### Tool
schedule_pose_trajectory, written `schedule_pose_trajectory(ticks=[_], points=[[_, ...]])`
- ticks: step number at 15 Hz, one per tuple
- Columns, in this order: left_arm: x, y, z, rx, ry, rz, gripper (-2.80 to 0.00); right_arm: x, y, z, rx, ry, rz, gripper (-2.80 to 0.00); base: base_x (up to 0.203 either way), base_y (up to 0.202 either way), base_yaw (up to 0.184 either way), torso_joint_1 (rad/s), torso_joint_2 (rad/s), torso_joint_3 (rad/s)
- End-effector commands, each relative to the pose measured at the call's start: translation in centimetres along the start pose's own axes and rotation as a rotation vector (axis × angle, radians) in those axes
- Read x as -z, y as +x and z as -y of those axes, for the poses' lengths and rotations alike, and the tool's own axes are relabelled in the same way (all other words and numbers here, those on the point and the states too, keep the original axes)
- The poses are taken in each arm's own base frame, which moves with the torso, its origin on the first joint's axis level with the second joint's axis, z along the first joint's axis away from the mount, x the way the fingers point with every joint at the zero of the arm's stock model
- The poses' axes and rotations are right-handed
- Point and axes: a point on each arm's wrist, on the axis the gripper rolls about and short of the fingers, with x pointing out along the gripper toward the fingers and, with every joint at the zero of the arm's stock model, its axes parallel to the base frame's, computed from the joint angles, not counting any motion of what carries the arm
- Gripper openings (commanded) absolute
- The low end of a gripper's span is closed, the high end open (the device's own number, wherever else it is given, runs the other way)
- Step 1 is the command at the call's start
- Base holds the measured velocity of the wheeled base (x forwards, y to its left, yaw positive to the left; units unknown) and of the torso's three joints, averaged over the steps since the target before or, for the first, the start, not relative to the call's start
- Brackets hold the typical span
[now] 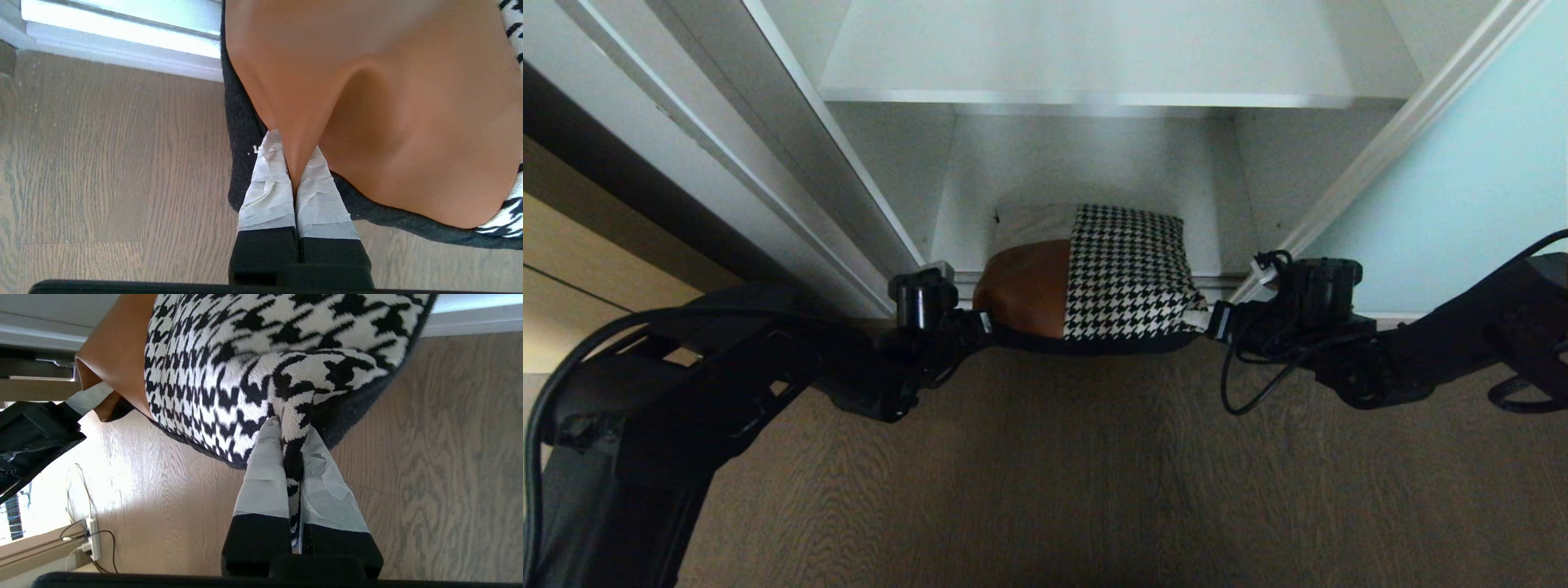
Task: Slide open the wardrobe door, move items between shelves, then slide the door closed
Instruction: Place the pillow on the lower shelf
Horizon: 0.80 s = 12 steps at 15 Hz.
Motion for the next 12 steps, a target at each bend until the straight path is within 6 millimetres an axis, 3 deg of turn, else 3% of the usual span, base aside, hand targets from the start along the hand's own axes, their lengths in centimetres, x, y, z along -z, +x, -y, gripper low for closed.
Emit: schedule_pose_trajectory(ticks=[1, 7, 12], points=[[0.9, 0.4, -0.3, -0.007, -0.001, -0.014, -2.80, 0.8, 0.8, 0.1, -0.006, 0.004, -0.019, -2.80, 0.000, 0.000, 0.000, 0.000, 0.00, 0.000], [0.6, 0.6, -0.3, -0.004, 0.004, 0.000, -2.80, -0.6, 1.7, 0.0, -0.001, -0.002, -0.004, -2.80, 0.000, 0.000, 0.000, 0.000, 0.00, 0.000], [1.0, 1.1, -0.7, -0.011, 0.007, -0.003, -2.80, -0.3, 2.9, 0.7, -0.001, -0.003, -0.002, -2.80, 0.000, 0.000, 0.000, 0.000, 0.00, 0.000]])
